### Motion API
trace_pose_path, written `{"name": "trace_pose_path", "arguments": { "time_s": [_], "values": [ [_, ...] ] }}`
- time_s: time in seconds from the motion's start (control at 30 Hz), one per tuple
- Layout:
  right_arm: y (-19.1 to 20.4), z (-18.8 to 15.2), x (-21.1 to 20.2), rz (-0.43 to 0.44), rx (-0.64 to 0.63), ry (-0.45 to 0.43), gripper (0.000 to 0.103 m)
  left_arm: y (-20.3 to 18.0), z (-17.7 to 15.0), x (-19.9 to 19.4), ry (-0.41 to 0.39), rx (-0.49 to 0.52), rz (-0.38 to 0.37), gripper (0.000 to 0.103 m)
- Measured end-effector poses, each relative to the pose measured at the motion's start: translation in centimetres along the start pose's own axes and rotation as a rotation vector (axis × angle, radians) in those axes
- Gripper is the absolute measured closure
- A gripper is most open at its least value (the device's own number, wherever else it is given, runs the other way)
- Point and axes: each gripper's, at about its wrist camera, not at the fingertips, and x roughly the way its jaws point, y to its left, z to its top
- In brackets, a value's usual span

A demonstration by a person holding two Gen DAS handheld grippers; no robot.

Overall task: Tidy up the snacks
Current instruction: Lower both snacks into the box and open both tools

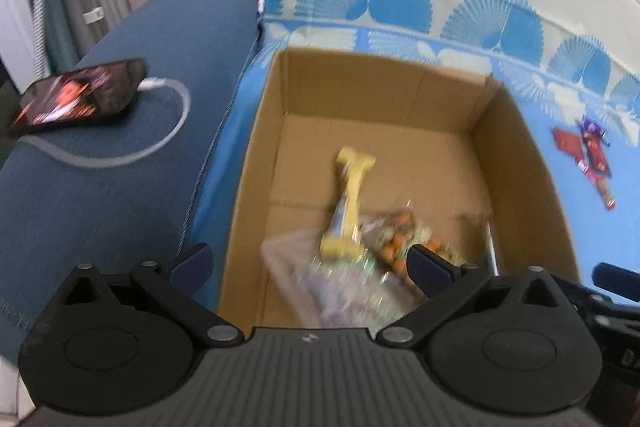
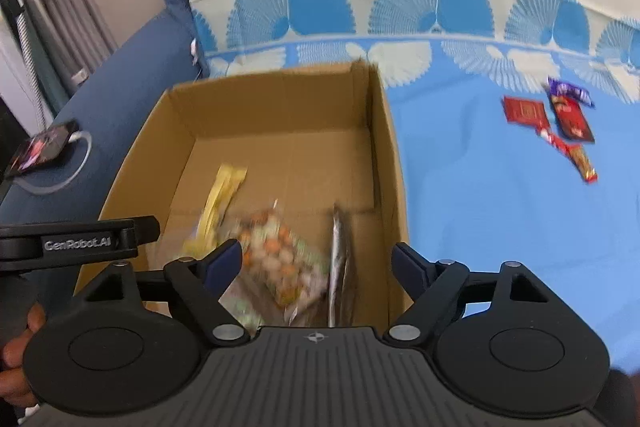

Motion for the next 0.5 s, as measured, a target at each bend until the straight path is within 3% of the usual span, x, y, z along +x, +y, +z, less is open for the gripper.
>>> {"name": "trace_pose_path", "arguments": {
  "time_s": [0.2,0.33,0.5],
  "values": [
    [1.7,-3.8,-3.3,0.000,-0.071,0.029,0.016,-0.7,-5.1,-3.5,0.017,0.006,0.071,0.000],
    [2.6,-5.3,-5.5,-0.007,-0.140,-0.006,0.015,-1.0,-7.4,-5.9,0.014,0.007,0.063,0.000],
    [2.4,-5.9,-8.3,-0.013,-0.126,-0.072,0.014,-0.9,-8.2,-8.4,-0.029,0.002,0.057,0.000]
  ]
}}
